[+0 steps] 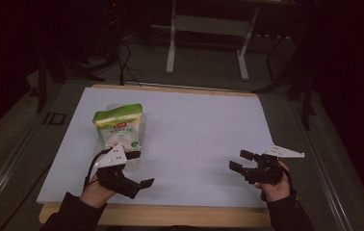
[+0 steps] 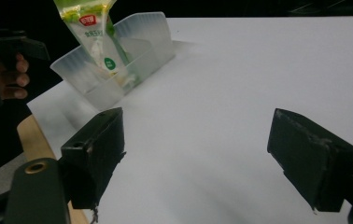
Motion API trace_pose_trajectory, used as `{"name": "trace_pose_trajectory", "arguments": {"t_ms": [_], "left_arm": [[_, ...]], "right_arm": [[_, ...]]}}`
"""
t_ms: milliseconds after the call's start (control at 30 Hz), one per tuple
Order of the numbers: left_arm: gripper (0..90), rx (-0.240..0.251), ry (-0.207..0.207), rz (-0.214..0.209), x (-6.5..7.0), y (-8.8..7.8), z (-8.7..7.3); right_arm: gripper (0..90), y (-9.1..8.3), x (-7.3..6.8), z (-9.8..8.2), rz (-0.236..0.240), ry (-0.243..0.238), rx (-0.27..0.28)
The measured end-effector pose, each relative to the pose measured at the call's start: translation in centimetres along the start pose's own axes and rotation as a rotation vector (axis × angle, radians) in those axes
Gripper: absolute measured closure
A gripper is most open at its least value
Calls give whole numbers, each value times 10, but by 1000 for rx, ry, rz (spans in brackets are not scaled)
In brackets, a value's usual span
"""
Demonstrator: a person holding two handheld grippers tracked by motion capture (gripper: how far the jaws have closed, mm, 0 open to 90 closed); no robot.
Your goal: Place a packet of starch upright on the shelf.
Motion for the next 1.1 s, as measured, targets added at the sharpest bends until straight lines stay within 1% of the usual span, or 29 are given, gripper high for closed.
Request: {"name": "trace_pose_trajectory", "arguments": {"t_ms": [33, 133, 300, 400, 433, 467, 533, 633, 733, 833, 900, 967, 1100], "left_arm": [[3, 2, 6, -14, 2, 4, 1], [2, 5, 19, -34, 7, 12, 3], [3, 9, 27, -63, 13, 28, 6], [3, 17, 21, -94, 17, 39, 7], [3, 27, 25, -102, 19, 42, 8], [3, 27, 30, -108, 20, 45, 8], [3, 28, 36, -111, 22, 51, 8], [3, 29, 29, -116, 23, 58, 5], [3, 15, 26, -115, 24, 65, -1], [3, -10, 29, -114, 25, 73, -10], [3, -14, 28, -112, 26, 74, -11], [3, -20, 41, -101, 26, 78, -15], [3, -27, 44, -110, 29, 82, -19]], "right_arm": [[186, 1, 0, -2, -1, -2, -6], [182, 4, 0, -5, -7, -18, -17], [180, 6, 0, -7, -14, -31, -23], [180, 6, 1, -7, -21, -38, -22], [180, 6, 2, -7, -22, -38, -21], [179, 6, 2, -8, -22, -38, -22], [179, 6, 3, -8, -27, -50, -20], [178, 6, 4, -8, -38, -64, -19], [177, 6, 6, -10, -40, -69, -14], [175, 8, 8, -13, -41, -64, -22], [176, 10, 9, -15, -44, -66, -27], [175, 13, 10, -20, -49, -73, -39], [175, 18, 11, -25, -51, -91, -57]]}}
Point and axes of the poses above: each handheld gripper's, and its own axes: y roughly forward along the jaws, z roughly out of its top, x roughly to its right, the point moved 9 cm from there along y, roughly forward along the jaws, and after that the axes turned 15 degrees about y, right-handed, at the moved point
